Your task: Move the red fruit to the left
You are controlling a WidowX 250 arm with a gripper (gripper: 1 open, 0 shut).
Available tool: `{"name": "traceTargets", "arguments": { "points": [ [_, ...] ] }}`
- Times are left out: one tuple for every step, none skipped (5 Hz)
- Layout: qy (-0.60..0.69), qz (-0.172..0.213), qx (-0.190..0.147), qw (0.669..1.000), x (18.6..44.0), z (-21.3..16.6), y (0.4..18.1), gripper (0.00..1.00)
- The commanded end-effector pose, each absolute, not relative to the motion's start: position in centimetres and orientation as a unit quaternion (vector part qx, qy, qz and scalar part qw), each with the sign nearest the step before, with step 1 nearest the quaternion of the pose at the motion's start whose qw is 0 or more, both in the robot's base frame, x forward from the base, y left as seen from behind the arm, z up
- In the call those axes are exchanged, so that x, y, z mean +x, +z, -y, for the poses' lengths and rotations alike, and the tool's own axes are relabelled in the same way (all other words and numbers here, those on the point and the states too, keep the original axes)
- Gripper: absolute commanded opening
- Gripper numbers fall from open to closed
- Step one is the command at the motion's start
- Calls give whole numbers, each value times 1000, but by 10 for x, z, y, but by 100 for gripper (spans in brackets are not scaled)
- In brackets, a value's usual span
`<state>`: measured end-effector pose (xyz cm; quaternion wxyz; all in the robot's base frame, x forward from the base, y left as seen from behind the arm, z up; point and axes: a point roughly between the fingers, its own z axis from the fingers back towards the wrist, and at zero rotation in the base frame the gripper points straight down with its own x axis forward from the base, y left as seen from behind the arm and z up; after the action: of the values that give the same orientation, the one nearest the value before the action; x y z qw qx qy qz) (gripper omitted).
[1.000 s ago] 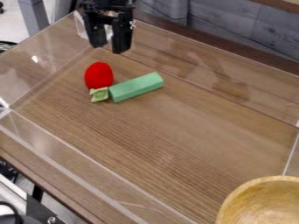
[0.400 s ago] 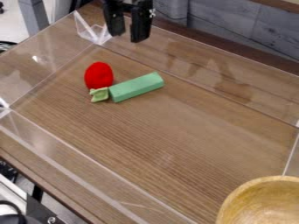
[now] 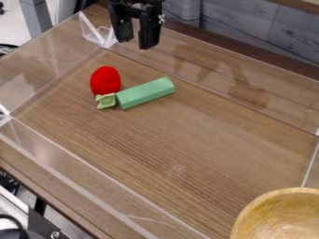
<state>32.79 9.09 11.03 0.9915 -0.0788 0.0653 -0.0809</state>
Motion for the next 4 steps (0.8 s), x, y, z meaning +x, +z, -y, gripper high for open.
{"name": "traceTargets", "arguments": {
  "points": [
    [-98,-41,-67,992,328,-83,131,100],
    [-100,-40,-68,992,327,-77,135,100],
    [-102,-39,-68,992,328,-74,137,100],
    [-106,-39,-69,991,327,-71,140,100]
  ]
}}
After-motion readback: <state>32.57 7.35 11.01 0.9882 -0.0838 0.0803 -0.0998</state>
